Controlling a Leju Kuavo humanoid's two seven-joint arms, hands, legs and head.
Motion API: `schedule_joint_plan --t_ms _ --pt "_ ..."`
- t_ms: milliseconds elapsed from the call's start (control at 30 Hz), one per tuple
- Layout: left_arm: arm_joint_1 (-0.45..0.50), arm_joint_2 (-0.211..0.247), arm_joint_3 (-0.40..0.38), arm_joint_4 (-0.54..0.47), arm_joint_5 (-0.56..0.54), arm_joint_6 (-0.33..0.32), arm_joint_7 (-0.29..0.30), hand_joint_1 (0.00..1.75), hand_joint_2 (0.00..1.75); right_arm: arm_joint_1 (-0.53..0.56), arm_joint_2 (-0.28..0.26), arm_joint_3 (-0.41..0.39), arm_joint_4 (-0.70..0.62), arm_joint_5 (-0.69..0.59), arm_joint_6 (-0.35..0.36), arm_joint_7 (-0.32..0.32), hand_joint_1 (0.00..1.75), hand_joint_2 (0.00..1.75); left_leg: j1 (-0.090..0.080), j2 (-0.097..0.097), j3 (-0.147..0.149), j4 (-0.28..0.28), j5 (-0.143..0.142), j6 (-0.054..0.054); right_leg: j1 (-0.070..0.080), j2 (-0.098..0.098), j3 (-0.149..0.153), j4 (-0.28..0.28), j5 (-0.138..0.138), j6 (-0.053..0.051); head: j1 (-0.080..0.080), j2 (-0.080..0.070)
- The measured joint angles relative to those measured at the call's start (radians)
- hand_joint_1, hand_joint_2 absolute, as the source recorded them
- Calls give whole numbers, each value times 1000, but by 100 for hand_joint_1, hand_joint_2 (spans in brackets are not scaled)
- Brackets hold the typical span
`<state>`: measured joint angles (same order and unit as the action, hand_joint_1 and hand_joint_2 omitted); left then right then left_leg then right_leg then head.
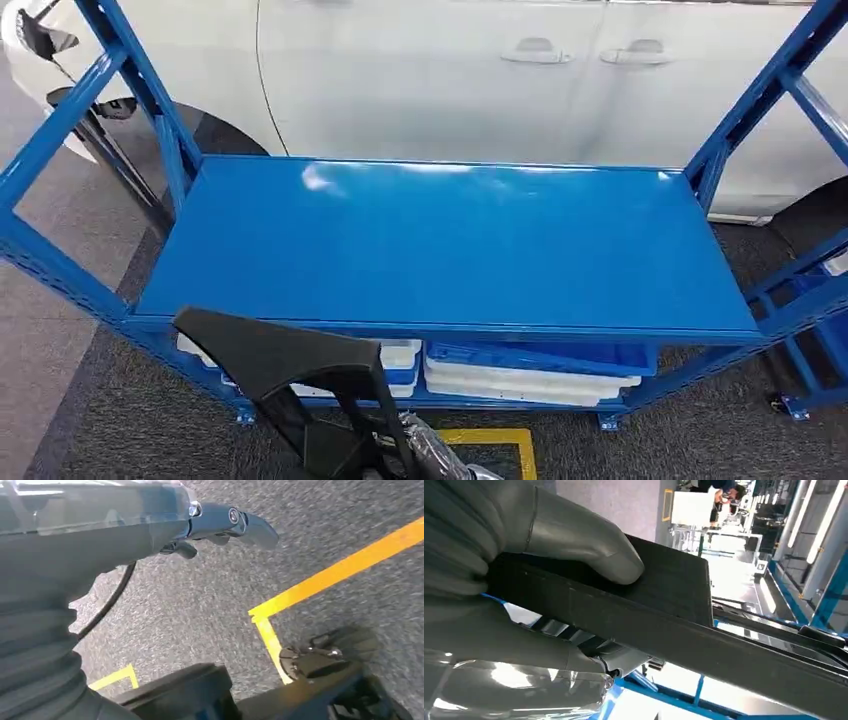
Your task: Take the parts from the cabinet and place them on the table.
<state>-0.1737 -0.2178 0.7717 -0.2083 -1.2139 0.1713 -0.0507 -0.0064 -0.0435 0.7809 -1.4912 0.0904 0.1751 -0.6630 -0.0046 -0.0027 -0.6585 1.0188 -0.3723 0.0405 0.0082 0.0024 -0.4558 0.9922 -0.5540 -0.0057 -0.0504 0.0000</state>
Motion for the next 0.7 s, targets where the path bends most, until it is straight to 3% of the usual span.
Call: schedule_joint_plan --t_ms 67,133,167,200,233,300,333,367,400,433,467,500,533,567,633,667,700 --pt "3 -1 1 0 1 -1 -2 0 175 0 2 -1 5 -1 11 0 175 175 2 1 1 -9 15 -13 7 -2 -2 -11 20 1 0 0" --pt "1 -2 1 0 1 -3 -3 0 175 -2 3 -2 12 -2 16 0 175 175 6 0 0 -17 36 -25 13 -1 -10 -15 32 -9 0 0" --pt "4 -1 2 0 1 -3 -3 0 175 -2 6 -2 16 -2 17 -1 175 175 3 1 -6 -14 35 -31 -5 -6 -17 -36 59 -14 0 0" --pt "4 -1 2 0 1 -3 -3 0 175 -3 7 -2 19 -3 18 -1 175 175 4 -1 -17 -1 -1 -35 -2 -7 -27 -38 71 -18 0 0" --pt "6 -1 2 0 1 -5 -3 0 175 -5 10 -4 22 -3 19 -1 175 175 6 -1 -32 52 -76 -38 -3 -7 -44 -37 85 -24 0 0" --pt "5 0 2 0 0 -5 -3 0 175 -4 11 -5 29 -3 21 -1 175 175 12 0 -60 189 -182 -49 -3 -9 -73 -34 107 -22 0 0" --pt "5 0 2 0 -1 -5 -3 0 175 -4 12 -6 33 -3 23 -1 175 175 15 0 -70 263 -207 -55 -4 -11 -93 -29 118 -21 0 0" --pt "6 1 2 0 -2 -5 -3 0 175 -4 12 -6 36 -3 23 -1 175 175 18 0 -64 298 -194 -60 -5 -13 -112 -23 128 -18 0 0" --pt "6 2 2 0 -4 -7 -3 0 175 -4 14 -8 39 -3 21 -1 175 175 22 0 -34 285 -153 -66 -9 -14 -133 -14 137 -13 0 0" --pt "5 2 2 0 -9 -8 -3 0 175 -3 14 -9 40 -2 16 -1 175 175 26 0 12 234 -115 -71 -12 -14 -152 -4 143 -8 0 0" --pt "4 3 2 0 -11 -10 -3 0 175 -2 15 -10 40 -1 11 -1 175 175 31 0 76 154 -95 -77 -16 -14 -172 11 148 -1 0 0" --pt "0 3 2 0 -11 -10 -3 0 175 -2 16 -11 40 -1 10 -1 175 175 36 0 136 63 -127 -82 -17 -14 -187 27 152 5 0 0" --pt "-2 3 2 0 -12 -10 -3 0 175 -2 17 -14 40 -1 10 -1 175 175 23 -4 173 -5 -166 -72 -14 -13 -200 40 155 12 0 0" --pt "-1 3 2 0 -14 -10 -3 0 175 0 17 -15 40 2 10 -1 175 175 23 -6 159 13 -158 -55 -11 -14 -197 39 161 18 0 0" --pt "-1 3 2 0 -14 -11 -3 0 175 0 18 -16 40 2 10 -1 175 175 20 -5 153 13 -154 -41 -15 -12 -199 37 176 31 0 0" --pt "1 3 2 0 -14 -11 -3 0 175 2 17 -17 40 2 10 -1 175 175 23 -2 144 6 -140 -28 -16 -9 -205 35 186 38 0 0" --pt "-3 3 2 0 -14 -12 -3 0 175 2 17 -18 41 2 10 -1 175 175 26 2 130 6 -127 -20 -21 -5 -217 49 154 43 0 0"
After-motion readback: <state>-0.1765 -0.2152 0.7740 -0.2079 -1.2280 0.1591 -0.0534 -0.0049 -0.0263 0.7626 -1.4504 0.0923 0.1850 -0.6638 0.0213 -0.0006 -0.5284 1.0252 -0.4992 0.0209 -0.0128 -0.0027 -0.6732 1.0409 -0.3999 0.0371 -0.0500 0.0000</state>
